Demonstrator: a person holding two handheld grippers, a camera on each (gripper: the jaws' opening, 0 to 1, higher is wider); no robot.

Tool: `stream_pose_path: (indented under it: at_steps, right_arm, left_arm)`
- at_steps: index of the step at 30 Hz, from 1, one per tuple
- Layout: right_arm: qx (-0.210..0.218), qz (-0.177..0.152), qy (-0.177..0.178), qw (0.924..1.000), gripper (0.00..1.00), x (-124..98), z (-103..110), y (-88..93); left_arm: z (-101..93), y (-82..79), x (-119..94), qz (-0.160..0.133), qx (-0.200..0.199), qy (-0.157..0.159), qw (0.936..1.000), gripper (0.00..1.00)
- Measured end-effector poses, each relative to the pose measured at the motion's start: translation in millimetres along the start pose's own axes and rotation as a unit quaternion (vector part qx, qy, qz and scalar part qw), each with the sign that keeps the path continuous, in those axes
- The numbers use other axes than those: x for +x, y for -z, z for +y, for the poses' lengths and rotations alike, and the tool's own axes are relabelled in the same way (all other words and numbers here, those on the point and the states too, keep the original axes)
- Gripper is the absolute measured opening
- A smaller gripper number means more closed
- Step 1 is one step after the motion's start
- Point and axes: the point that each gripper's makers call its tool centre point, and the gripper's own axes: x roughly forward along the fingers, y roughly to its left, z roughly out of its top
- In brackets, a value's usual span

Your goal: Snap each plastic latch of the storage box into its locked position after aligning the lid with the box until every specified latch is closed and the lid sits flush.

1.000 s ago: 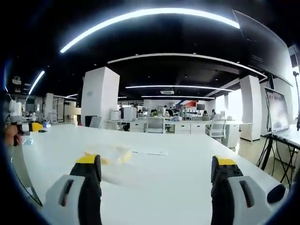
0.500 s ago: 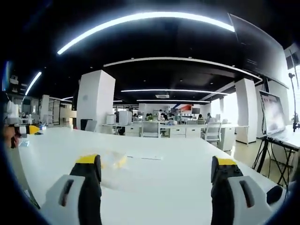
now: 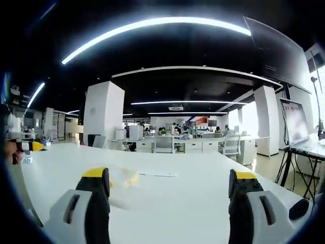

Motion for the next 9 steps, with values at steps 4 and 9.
stream_pose_path:
  at_steps: [4,9]
  right_arm:
    - [-0.003,-0.002,0.002,1.0000,1.00,0.0,0.0,-1.3]
    - [-0.004,0.001,0.002,1.0000,1.00,0.3,-0.4,-1.3]
  left_arm:
    - [-3.6,-0.5,0.9,0.000,-0.001,0.008,1.0000,0.98]
    - [-3.7,-4.7,1.0,-0.010,-0.006,0.010,0.9999,0.96]
